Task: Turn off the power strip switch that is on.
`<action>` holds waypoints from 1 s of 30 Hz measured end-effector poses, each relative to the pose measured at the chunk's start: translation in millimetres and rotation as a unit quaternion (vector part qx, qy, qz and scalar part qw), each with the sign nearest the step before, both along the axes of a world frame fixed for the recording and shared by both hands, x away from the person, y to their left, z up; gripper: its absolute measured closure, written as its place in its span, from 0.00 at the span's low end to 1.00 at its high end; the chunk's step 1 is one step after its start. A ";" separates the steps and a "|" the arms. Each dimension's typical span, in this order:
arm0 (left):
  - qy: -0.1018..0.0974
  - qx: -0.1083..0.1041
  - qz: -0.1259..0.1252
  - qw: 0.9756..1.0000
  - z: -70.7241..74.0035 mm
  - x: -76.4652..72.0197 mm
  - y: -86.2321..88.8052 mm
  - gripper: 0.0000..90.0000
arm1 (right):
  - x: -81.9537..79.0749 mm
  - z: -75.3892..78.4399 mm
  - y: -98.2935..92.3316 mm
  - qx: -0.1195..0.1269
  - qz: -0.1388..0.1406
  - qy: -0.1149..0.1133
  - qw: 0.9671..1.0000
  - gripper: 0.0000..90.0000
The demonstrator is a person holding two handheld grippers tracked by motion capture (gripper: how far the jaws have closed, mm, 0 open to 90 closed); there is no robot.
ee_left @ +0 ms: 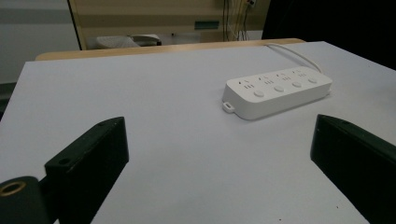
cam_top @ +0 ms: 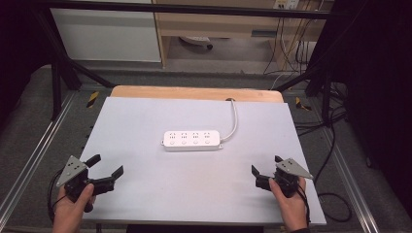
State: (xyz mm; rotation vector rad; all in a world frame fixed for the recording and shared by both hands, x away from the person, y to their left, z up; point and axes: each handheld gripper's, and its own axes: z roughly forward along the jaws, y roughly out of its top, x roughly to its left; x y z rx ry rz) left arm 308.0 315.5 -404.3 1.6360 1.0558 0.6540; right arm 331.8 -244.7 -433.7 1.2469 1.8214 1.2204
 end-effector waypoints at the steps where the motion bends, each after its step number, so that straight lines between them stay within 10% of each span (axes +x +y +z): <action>1: 0.000 0.000 0.000 1.000 0.0 0.0 0.0 0.05 | 0.0 0.0 0.2 0.000 0.000 -0.001 1.000 0.07; 20: -0.005 -0.014 -0.007 1.000 10.5 0.2 -13.0 0.06 | -2.1 -1.7 6.9 -0.004 0.020 0.016 1.000 0.03; 30: 0.004 -0.003 -0.028 1.000 30.2 25.9 -39.5 0.07 | -3.6 -0.5 10.7 -0.005 0.040 0.014 0.999 0.03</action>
